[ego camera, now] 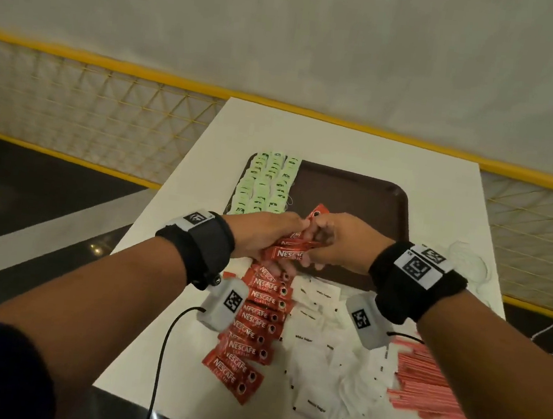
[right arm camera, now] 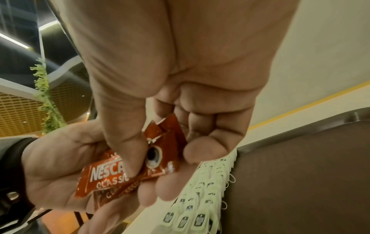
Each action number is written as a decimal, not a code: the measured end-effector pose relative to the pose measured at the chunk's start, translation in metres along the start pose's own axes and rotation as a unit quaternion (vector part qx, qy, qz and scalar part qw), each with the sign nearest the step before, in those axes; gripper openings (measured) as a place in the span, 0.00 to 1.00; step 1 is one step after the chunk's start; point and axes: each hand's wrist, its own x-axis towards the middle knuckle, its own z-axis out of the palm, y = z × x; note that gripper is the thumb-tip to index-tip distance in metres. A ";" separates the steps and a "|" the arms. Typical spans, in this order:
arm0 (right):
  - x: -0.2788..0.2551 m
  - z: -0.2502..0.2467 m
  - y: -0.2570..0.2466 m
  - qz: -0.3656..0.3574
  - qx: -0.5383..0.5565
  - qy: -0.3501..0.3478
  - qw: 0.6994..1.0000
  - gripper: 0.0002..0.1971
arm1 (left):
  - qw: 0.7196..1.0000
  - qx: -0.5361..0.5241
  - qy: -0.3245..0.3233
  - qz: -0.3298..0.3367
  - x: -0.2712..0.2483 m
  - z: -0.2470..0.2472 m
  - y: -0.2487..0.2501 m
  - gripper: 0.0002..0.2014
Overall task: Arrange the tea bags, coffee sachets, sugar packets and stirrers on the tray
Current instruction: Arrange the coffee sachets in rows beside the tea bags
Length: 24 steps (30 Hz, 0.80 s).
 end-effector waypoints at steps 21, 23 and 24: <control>0.139 -0.048 0.076 0.185 0.412 0.226 0.863 0.07 | 0.987 -0.009 0.135 0.086 0.124 -0.145 0.002 0.16; 0.153 -0.053 0.089 0.206 0.440 0.259 0.835 0.05 | 0.982 -0.036 0.159 0.094 0.128 -0.161 0.000 0.17; 0.160 -0.054 0.095 0.222 0.446 0.273 0.823 0.04 | 0.980 -0.046 0.169 0.095 0.130 -0.169 -0.001 0.17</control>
